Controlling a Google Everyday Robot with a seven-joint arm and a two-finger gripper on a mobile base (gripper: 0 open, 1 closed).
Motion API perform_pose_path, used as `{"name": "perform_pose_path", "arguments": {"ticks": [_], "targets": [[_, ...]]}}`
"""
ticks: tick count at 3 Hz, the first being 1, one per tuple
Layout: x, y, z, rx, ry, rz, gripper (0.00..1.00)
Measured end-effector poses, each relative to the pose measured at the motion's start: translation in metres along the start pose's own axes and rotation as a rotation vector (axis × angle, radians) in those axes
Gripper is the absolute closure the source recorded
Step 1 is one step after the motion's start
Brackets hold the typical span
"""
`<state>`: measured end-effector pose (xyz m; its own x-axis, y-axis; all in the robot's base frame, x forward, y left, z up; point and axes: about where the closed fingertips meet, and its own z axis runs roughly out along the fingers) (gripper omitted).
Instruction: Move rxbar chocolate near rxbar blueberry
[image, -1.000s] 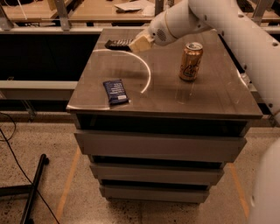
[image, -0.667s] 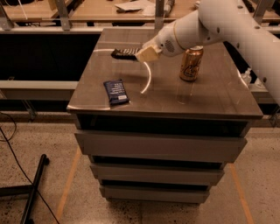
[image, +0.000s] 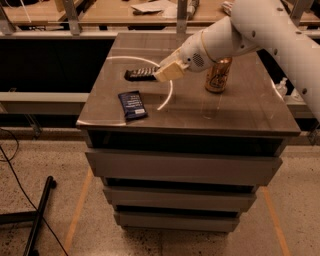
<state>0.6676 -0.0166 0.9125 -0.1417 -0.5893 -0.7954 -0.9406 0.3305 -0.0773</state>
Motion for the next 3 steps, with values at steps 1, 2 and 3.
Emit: {"name": "perform_pose_path", "arguments": {"ticks": [1,2,3], "targets": [[0.008,0.013,-0.006,-0.052,0.023,-0.011,0.61],[0.026,0.023,-0.009,-0.091,0.025,0.005,0.38],[0.046,0.032,-0.005,-0.116,0.003,0.020,0.06]]}}
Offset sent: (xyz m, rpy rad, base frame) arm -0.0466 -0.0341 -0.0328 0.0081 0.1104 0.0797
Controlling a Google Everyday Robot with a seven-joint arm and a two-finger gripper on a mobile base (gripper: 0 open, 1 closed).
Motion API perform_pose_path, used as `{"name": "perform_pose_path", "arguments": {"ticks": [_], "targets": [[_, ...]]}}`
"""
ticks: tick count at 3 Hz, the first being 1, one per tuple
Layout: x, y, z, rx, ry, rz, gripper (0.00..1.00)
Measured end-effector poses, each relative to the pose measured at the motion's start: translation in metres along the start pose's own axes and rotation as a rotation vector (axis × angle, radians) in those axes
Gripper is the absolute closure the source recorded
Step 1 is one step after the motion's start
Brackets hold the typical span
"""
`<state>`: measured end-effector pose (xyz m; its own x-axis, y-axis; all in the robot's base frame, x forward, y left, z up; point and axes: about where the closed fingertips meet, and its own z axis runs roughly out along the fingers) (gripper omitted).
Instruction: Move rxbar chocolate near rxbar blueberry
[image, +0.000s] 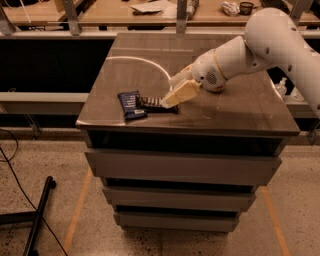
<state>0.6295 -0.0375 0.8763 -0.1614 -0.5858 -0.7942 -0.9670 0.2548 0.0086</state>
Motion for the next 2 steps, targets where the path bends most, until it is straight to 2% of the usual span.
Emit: {"name": "perform_pose_path", "arguments": {"ticks": [1,2], "targets": [[-0.0012,0.0002,0.0019,-0.003,0.001,-0.001,0.00],[-0.0012,0.0003,0.0020,-0.003,0.001,-0.001,0.00]]}}
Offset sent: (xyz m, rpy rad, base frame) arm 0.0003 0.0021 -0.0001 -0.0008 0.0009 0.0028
